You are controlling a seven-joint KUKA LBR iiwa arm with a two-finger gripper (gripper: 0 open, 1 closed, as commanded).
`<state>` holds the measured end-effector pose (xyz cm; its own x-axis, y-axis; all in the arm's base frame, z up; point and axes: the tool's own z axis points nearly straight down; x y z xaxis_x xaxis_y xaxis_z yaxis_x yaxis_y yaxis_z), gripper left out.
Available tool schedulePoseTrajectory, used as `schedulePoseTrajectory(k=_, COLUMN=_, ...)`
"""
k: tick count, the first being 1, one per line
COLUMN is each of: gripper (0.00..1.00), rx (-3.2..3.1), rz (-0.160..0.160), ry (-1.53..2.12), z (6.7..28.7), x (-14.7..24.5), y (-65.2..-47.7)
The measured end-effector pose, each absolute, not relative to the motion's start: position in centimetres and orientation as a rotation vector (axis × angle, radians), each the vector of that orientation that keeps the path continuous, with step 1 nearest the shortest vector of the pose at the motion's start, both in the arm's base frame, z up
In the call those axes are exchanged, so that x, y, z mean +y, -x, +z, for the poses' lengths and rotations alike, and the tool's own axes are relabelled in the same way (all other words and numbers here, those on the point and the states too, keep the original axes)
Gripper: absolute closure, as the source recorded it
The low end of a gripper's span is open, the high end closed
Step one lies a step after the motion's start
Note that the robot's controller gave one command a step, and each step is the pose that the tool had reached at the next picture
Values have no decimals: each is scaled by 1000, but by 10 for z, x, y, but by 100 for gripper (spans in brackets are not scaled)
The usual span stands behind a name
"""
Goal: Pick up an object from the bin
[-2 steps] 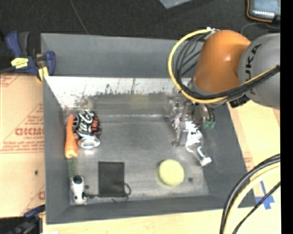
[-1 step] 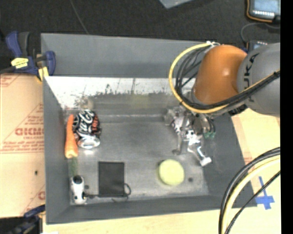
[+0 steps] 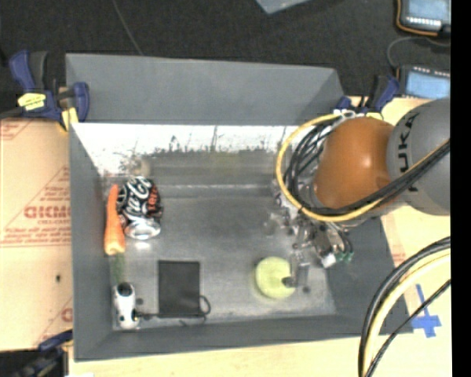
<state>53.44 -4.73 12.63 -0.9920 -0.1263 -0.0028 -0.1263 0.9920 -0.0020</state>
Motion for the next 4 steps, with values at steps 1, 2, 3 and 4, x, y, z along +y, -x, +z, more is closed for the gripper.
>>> schedulePoseTrajectory(k=1, gripper=0, rx=3094, rz=-6, ry=476, z=88, x=-37, y=-518)
schedulePoseTrajectory(k=2, gripper=0, rx=3105, rz=-1, ry=457, z=70, x=-38, y=-514)
schedulePoseTrajectory(k=3, gripper=100, rx=3073, rz=-8, ry=577, z=71, x=-88, y=-544)
schedulePoseTrajectory(k=4, gripper=100, rx=3073, rz=-8, ry=577, z=71, x=-88, y=-544)
